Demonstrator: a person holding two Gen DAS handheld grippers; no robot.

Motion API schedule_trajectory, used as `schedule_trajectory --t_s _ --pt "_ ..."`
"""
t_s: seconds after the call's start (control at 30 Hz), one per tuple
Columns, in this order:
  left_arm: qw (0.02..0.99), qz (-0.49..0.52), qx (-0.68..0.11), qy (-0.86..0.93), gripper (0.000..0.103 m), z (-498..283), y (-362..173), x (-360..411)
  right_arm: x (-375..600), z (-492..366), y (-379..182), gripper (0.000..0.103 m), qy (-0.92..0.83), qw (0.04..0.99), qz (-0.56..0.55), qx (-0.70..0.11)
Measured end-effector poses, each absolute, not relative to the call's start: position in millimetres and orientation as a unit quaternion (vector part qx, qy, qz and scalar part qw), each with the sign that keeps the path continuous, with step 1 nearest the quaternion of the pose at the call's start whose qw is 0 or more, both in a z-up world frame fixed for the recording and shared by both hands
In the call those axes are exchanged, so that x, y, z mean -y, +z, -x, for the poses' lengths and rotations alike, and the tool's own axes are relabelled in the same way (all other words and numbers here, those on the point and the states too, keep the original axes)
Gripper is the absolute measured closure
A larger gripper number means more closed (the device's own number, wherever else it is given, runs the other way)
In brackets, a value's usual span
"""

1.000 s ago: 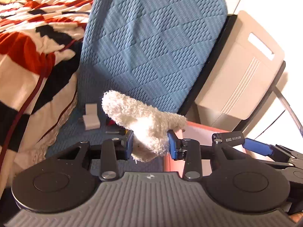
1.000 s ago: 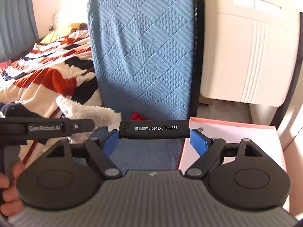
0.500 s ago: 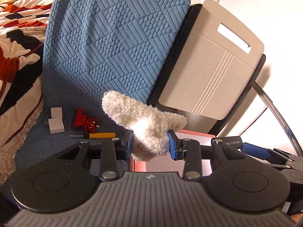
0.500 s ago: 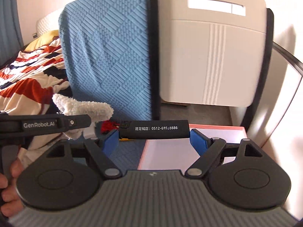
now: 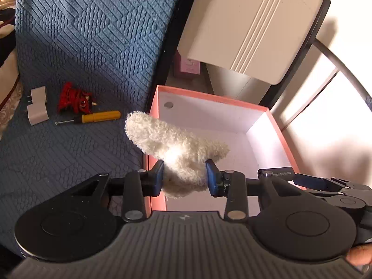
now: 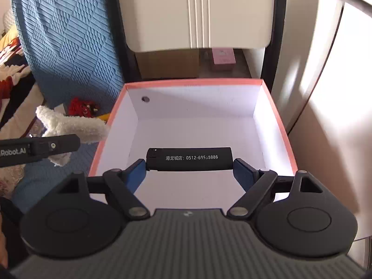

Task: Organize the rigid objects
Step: 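Open the right tool to drop the black stick while the left tool releases the fluffy toy into the box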

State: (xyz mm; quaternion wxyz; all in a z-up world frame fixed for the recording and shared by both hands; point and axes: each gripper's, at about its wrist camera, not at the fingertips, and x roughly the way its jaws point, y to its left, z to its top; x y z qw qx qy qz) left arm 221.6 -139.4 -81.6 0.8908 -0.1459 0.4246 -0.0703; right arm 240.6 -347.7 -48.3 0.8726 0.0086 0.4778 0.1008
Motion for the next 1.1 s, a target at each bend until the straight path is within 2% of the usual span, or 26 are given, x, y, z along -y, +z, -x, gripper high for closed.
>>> schedule_trajectory --t_s 0.23,0.5,0.6,0.67,0.7,0.83,1.1 --pt "0.881 0.123 -0.451 -0.073 0.06 -222.2 -107.8 146.0 357.7 -229.4 -94.1 0.019 0.084 0.845 -0.026 -0.527" --pt "0.871 0.095 -0.475 -0.077 0.06 -221.2 -120.0 152.1 361.9 -220.4 -113.1 0.019 0.077 0.829 -0.051 -0.551" --pt "0.869 0.112 -0.476 -0.082 0.058 -221.4 -116.8 148.7 361.8 -221.5 -109.7 0.018 0.078 0.83 -0.047 -0.55" --pt "0.87 0.117 -0.471 -0.088 0.048 -220.9 -112.2 145.9 364.2 -223.4 -106.2 0.019 0.075 0.831 -0.05 -0.549" --pt "0.873 0.116 -0.465 -0.089 0.047 -219.5 -107.2 145.9 365.7 -223.9 -103.8 0.019 0.075 0.834 -0.052 -0.545" --pt "0.887 0.102 -0.443 -0.085 0.04 -215.0 -85.3 141.6 368.1 -224.9 -89.8 0.0 0.072 0.842 -0.061 -0.531" --pt "0.916 0.087 -0.381 -0.091 0.036 -196.5 -31.1 127.3 352.4 -225.0 -40.6 0.0 0.086 0.866 -0.061 -0.488"
